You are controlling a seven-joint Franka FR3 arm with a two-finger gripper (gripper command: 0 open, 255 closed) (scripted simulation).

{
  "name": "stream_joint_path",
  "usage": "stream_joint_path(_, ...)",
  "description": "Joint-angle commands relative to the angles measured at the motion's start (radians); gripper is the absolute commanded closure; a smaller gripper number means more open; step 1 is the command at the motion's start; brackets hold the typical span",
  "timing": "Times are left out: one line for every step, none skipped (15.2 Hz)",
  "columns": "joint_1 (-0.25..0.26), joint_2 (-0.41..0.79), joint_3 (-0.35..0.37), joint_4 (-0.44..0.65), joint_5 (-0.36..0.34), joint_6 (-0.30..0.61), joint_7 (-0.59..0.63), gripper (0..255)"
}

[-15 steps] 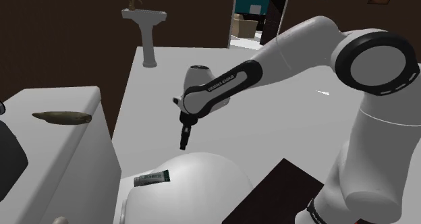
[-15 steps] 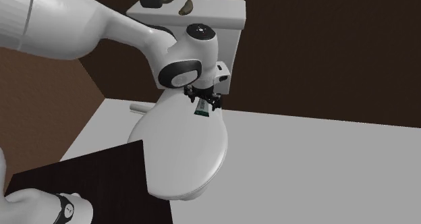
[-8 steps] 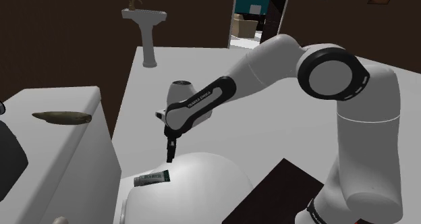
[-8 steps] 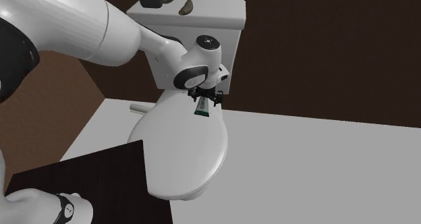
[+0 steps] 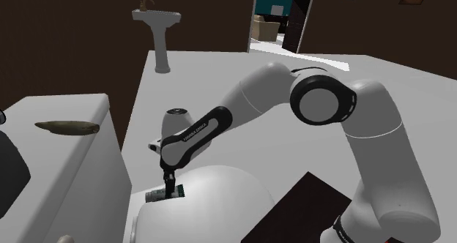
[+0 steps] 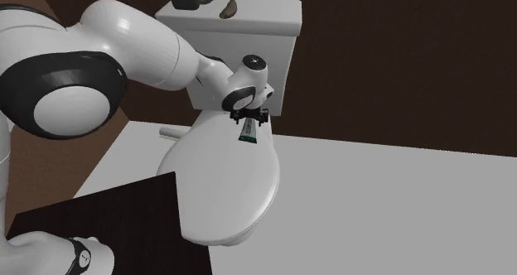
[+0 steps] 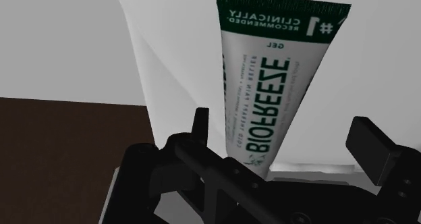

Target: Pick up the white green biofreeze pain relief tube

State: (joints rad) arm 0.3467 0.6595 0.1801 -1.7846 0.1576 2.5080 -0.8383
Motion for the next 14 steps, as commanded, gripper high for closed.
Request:
stream_joint_path(0.004,0.033,0.002,0.022,-0.004,0.011,-0.009,0)
stream_joint_path(0.004,0.043,0.001,0.024,-0.004,0.019,-0.01,0)
stream_joint_path(0.005,0.054,0.001,0.027,-0.004,0.027,-0.012,0)
stream_joint_path(0.006,0.064,0.0,0.029,-0.005,0.035,-0.013,0)
stream_joint_path(0.006,0.075,0.0,0.032,-0.005,0.042,-0.015,0)
stream_joint_path(0.007,0.086,0.0,0.036,-0.005,0.05,-0.016,0)
stream_joint_path(0.007,0.092,-0.001,0.037,-0.005,0.054,-0.017,0)
stream_joint_path(0.007,0.092,-0.001,0.037,-0.005,0.054,-0.017,0)
stream_joint_path(0.007,0.091,0.0,0.035,-0.005,0.055,-0.017,255)
stream_joint_path(0.007,0.092,0.0,0.036,-0.005,0.056,-0.017,255)
stream_joint_path(0.007,0.092,0.0,0.036,-0.005,0.055,-0.017,255)
stream_joint_path(0.007,0.092,0.0,0.036,-0.005,0.055,-0.017,255)
stream_joint_path(0.007,0.092,-0.001,0.036,-0.005,0.055,-0.017,255)
stream_joint_path(0.007,0.092,-0.001,0.036,-0.005,0.055,-0.018,255)
